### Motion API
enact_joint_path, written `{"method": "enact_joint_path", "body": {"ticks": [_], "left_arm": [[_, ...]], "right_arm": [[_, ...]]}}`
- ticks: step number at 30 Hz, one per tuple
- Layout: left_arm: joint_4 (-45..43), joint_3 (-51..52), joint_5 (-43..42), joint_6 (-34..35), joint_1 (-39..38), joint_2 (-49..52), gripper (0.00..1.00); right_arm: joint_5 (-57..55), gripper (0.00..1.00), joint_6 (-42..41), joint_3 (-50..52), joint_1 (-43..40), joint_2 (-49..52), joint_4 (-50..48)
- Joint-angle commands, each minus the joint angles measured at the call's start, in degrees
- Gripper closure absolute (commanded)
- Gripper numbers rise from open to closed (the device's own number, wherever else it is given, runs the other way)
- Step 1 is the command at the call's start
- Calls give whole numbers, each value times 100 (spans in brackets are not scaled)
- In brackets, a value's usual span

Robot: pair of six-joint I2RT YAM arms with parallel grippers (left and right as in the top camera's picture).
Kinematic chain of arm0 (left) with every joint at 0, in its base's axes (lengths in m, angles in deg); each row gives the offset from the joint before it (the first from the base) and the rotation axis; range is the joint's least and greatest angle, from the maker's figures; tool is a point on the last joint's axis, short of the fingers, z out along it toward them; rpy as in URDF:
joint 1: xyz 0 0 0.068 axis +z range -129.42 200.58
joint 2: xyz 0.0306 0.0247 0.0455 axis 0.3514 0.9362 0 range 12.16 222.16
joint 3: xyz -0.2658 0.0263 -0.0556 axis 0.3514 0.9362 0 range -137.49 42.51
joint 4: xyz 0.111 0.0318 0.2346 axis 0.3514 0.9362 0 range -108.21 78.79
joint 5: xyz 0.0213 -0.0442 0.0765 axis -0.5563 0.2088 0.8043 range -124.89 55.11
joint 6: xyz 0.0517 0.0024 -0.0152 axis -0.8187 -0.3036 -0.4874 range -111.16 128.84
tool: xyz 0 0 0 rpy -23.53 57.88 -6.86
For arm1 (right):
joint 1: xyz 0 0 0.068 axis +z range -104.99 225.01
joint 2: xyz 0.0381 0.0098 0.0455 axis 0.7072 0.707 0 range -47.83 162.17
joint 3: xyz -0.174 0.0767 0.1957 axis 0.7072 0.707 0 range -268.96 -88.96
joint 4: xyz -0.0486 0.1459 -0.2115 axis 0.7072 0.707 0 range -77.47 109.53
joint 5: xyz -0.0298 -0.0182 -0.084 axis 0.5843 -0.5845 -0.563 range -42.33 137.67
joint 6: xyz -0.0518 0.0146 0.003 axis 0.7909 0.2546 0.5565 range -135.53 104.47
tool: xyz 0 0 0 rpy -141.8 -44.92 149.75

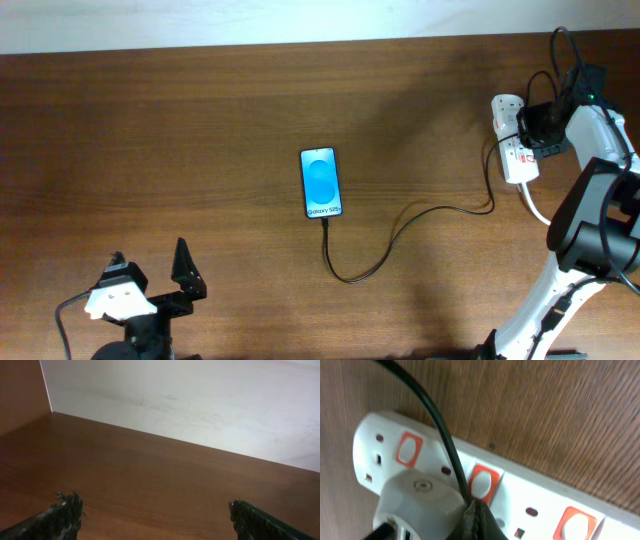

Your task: Plug charger to phone and switch on socket

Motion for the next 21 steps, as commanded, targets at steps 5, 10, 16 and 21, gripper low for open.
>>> {"method": "enact_joint_path", "body": {"ticks": [5,10,16,21], "left_arm": [[-7,11,-46,50,33,-17,1],[-7,11,-44,50,33,-17,1],[15,11,-44,48,33,-17,1],[35,11,-44,50,33,-17,1]], "right_arm": [[177,96,404,-192,20,597,962],[-323,96,684,-1941,-105,566,2326],[-417,96,660,-2277,-98,623,2151],[-708,96,664,-2170,-79,680,2068]]}}
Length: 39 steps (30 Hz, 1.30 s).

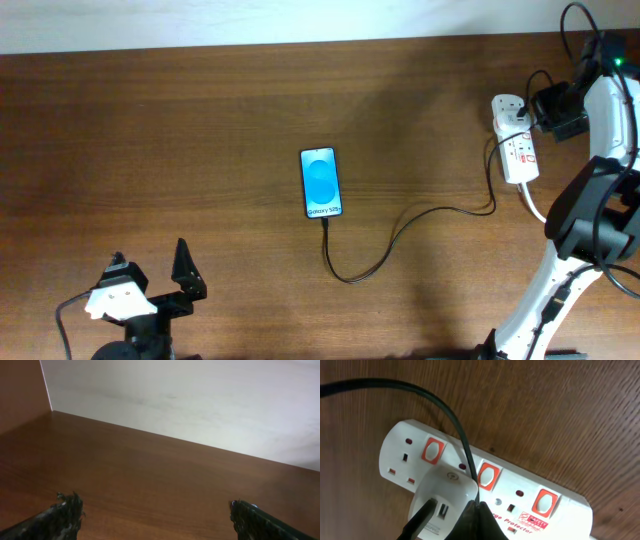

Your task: Plug charger to phone and switch on socket

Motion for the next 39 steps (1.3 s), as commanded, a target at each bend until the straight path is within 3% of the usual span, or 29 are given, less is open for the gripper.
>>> {"method": "enact_joint_path", "body": {"ticks": [1,17,20,26,30,33,34,35,39], "left_arm": [[4,11,-44,50,33,-17,1],[4,11,-44,50,33,-17,1],[4,11,-44,50,33,-17,1],[-225,24,-136,52,35,-17,1],[-2138,713,-63,70,33,-17,1],[-3921,2120,-61,1034,33,-17,1],[-4247,2409,-68,1038,33,-17,1],[-4382,2618,-66,1038,33,-17,1],[-3257,2673,-39,1038,33,-17,1]], "right_arm": [[-157,96,48,39,37,219,-105],[20,96,66,103,369,1012,-201],[15,96,85,-26,225,876,175],[-1137,96,192,-269,-278,-1845,988],[-1045,96,190,-269,-197,-4111,802],[-1034,96,192,-269,-199,-5593,116],[-1034,96,195,-269,-199,-5816,-63],[-1034,96,192,-269,-197,-6098,-269],[-1051,96,192,-269,-197,-6629,-625]]}}
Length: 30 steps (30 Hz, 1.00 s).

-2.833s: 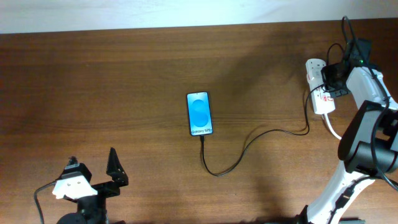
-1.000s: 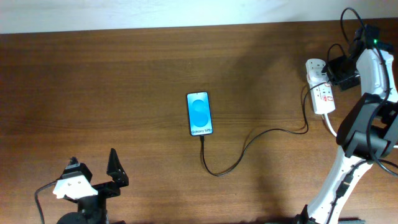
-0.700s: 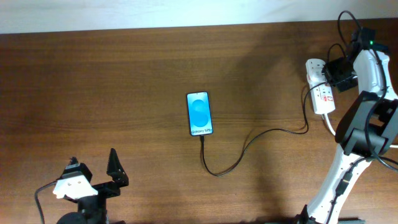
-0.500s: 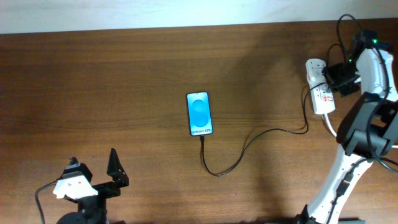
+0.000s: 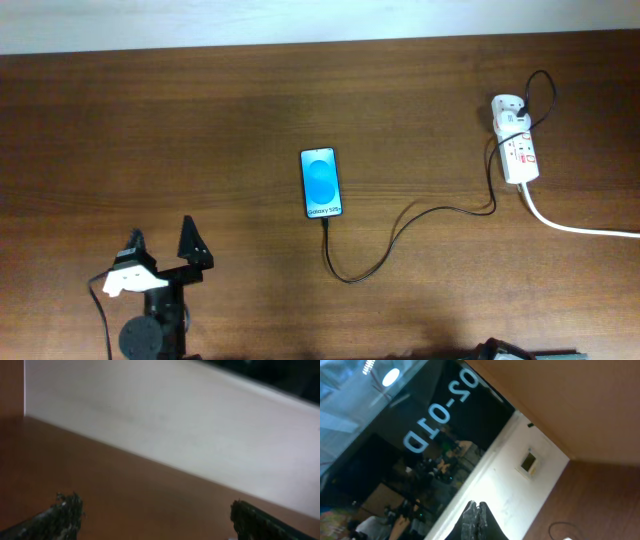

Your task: Plug charger to phone and switch on socket

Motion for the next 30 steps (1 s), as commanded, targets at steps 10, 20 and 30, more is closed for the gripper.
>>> {"method": "enact_joint_path", "body": {"ticks": [10,20,30], "left_arm": [[533,31,46,999,-177,-24,1],[590,31,1141,994,-352,-24,1],[592,28,1143,997,-352,-24,1]], "right_arm": [[308,96,50,415,1060,-2208,55],[7,96,848,385,1923,-2964,-684],[-1185,92,2020,3163,3176,-6220,-1213]]}}
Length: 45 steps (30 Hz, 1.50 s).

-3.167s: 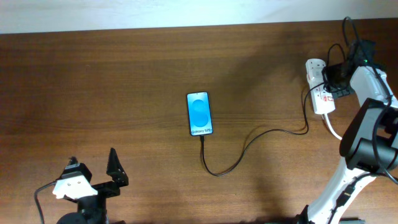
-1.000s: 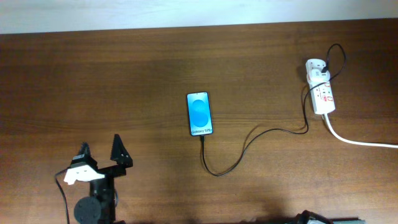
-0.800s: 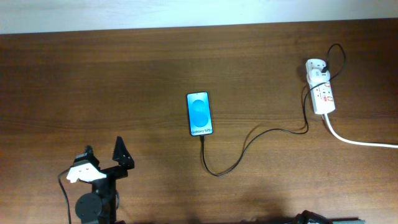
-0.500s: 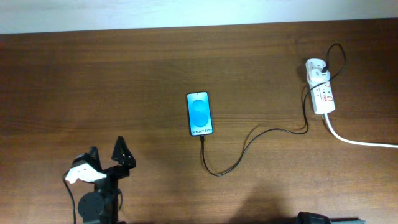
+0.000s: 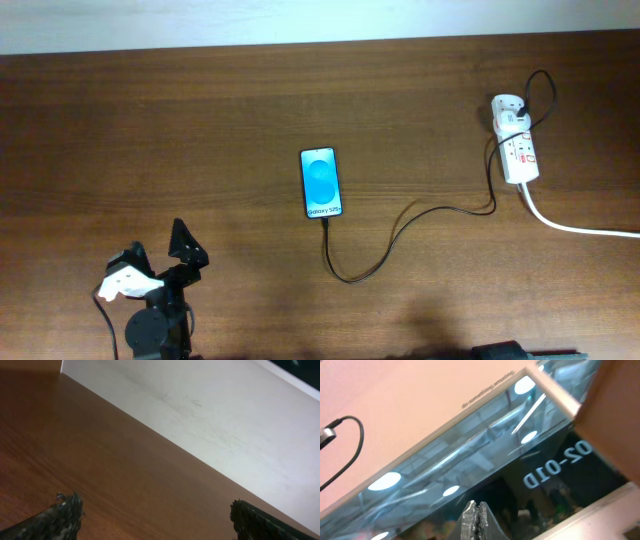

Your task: Plug charger to phone and switch on socket

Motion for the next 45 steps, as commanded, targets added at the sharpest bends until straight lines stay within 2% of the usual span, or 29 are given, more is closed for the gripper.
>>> {"method": "enact_joint_path", "body": {"ticks": [1,3,4,5,6,9,14,18,20,21,22,23,27,32,39,42,45], "left_arm": [[24,11,83,50,-15,-28,1],[24,11,83,52,-15,-28,1],[24,11,81,50,-15,-28,1],[24,11,81,52,-15,-28,1],[24,11,83,50,-15,-28,1],[24,11,83,50,-15,-28,1],[24,11,83,50,-15,-28,1],[24,11,83,52,-15,-28,1],[24,11,83,50,-15,-28,1],[24,11,83,50,-15,-28,1],[24,11,81,50,-15,-28,1],[24,11,83,50,-15,-28,1],[24,11,83,50,-15,-28,1],[24,11,83,50,-15,-28,1],[24,11,83,50,-15,-28,1],[24,11,83,50,-15,-28,1],[24,11,83,50,-15,-28,1]], "right_arm": [[-525,88,251,675,24,-363,-90],[-1106,85,546,960,55,-431,-278],[-1390,78,540,1123,61,-431,-271],[-1401,58,540,1309,57,-431,-177],[-1541,2,540,1598,57,-431,-133],[-2271,2,516,2559,57,-431,-210],[-2227,2,516,4636,57,-428,-625],[-1456,2,581,7082,7,-431,-2955],[-671,2,1303,7759,-280,-431,-3311],[35,2,1912,8026,-540,-435,-3449],[715,2,2874,8271,-857,-435,-3556],[927,2,3276,8489,-1067,-435,-3759],[953,1,3285,9158,-1274,-437,-4463],[1213,2,3348,9156,-1773,-437,-3834],[1209,2,3329,9156,-1860,-437,-3823],[1204,2,3327,9156,-2304,-433,-3818],[1204,2,3327,9156,-2350,-433,-3818]]}}
